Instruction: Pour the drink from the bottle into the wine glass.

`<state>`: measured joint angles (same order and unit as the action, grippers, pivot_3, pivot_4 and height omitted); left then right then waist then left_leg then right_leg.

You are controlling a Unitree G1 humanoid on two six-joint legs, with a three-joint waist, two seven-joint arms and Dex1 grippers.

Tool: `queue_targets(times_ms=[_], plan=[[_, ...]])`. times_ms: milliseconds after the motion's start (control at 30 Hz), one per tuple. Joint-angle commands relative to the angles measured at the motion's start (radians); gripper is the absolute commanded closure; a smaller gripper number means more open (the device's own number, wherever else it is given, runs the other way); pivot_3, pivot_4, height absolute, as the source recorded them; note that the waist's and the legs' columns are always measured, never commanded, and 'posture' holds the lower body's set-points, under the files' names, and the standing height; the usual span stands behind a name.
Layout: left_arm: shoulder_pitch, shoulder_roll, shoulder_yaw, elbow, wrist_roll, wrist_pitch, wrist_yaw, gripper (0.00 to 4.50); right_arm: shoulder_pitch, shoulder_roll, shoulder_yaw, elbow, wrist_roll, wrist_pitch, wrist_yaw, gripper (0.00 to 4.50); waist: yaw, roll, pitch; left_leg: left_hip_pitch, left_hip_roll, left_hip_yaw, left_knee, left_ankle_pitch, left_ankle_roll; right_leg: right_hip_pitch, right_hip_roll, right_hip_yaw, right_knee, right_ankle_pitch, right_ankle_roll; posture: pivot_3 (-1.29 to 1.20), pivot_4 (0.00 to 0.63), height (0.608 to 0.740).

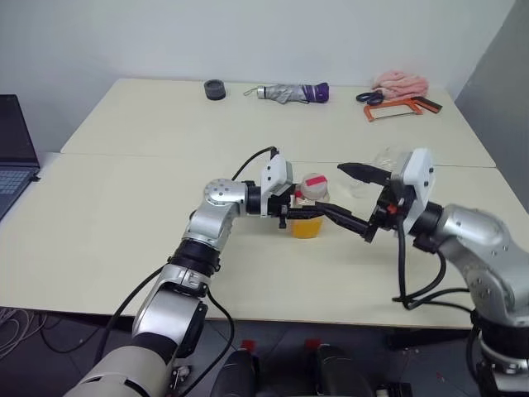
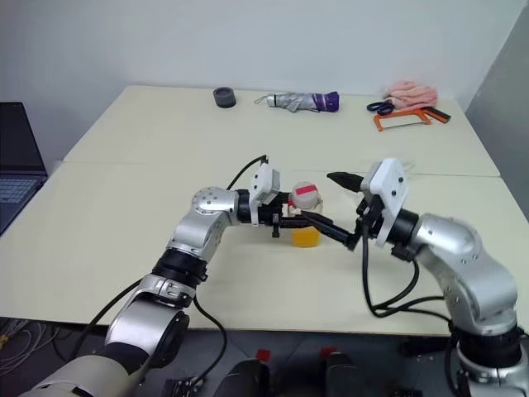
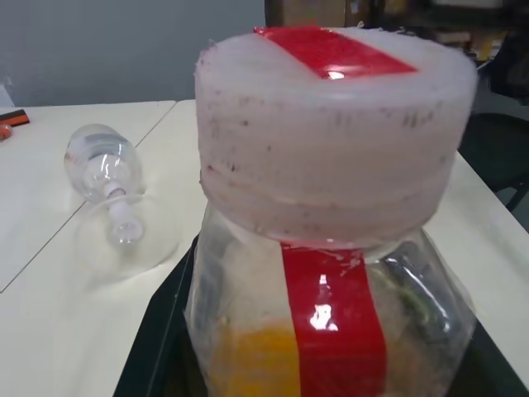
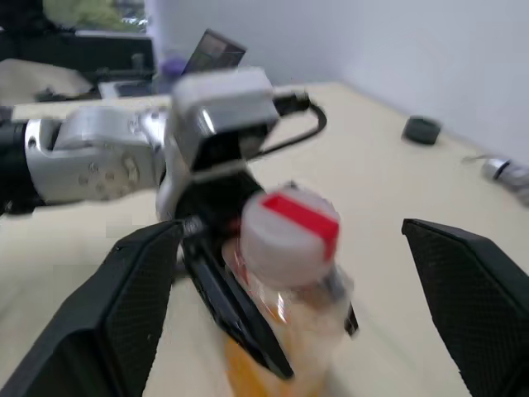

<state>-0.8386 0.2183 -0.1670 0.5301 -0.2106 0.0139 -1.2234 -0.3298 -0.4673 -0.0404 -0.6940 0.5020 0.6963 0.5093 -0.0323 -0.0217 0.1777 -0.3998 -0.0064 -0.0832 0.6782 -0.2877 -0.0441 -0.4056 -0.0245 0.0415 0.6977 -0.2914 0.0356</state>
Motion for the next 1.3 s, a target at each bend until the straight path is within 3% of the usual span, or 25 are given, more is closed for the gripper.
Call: queue_targets(times_ms=[33,300,600,700,800,900,1133,1300], plan=[[-0.033,-0.025,-0.001,0.010,0.011,-0.027,0.029,2.73,0.010,0.086,0.100,-0.069,-0.100,0.044,-0.195,0.00,-0.003,0.001,0.000,0.001,0.000,0.001,0.000,0.000,0.000,0.000,0.001,0.001,0.000,0.000,0.000,0.00,0.150,0.740],[-0.061,-0.059,-0.010,0.061,0.028,-0.059,0.021,2.73,-0.042,0.156,0.190,0.001,-0.265,0.005,-0.317,0.00,0.000,0.000,0.000,0.001,-0.001,0.001,0.000,0.000,0.000,0.000,0.002,0.001,0.000,0.000,0.000,0.00,0.150,0.740],[-0.064,-0.055,-0.005,0.078,0.037,-0.077,0.013,2.73,-0.010,0.218,0.203,0.020,-0.278,-0.024,-0.308,0.00,-0.001,0.001,0.000,0.001,-0.001,0.001,0.000,0.000,0.000,0.000,0.002,0.000,0.000,0.000,0.000,0.00,0.150,0.740],[-0.060,-0.049,-0.003,0.076,0.038,-0.077,0.013,2.73,0.001,0.225,0.203,0.022,-0.278,-0.032,-0.296,0.59,-0.001,0.001,0.000,0.001,-0.001,0.001,0.000,0.000,0.000,0.000,0.002,0.001,0.000,0.000,0.000,0.00,0.150,0.740],[-0.058,-0.045,-0.003,0.071,0.036,-0.075,0.013,2.73,0.005,0.224,0.200,0.027,-0.265,-0.049,-0.267,1.59,-0.001,0.001,0.000,0.001,-0.001,0.001,0.000,0.000,0.000,0.000,0.002,0.000,0.000,0.000,0.000,0.00,0.150,0.740],[-0.058,-0.043,-0.004,0.071,0.034,-0.069,0.008,2.73,-0.004,0.197,0.186,0.056,-0.217,-0.092,-0.171,2.60,-0.001,0.001,0.000,0.001,-0.001,0.001,0.000,0.000,0.000,0.000,0.002,0.000,0.000,0.000,0.000,0.00,0.150,0.740],[-0.052,-0.016,-0.013,0.038,0.000,-0.039,-0.103,2.74,-0.214,-0.074,0.197,0.317,-0.113,-0.175,0.337,2.64,-0.009,0.001,0.000,0.002,-0.001,0.002,-0.001,0.000,0.000,0.001,0.004,0.000,0.000,0.000,0.000,0.00,0.150,0.740],[-0.043,0.012,-0.012,-0.012,-0.033,0.015,-0.192,2.76,-0.304,-0.168,0.175,0.478,-0.050,-0.152,0.528,2.64,-0.009,0.001,0.000,0.002,-0.001,0.002,-0.001,0.000,0.000,0.001,0.004,-0.001,0.000,0.000,0.000,0.00,0.150,0.740]])
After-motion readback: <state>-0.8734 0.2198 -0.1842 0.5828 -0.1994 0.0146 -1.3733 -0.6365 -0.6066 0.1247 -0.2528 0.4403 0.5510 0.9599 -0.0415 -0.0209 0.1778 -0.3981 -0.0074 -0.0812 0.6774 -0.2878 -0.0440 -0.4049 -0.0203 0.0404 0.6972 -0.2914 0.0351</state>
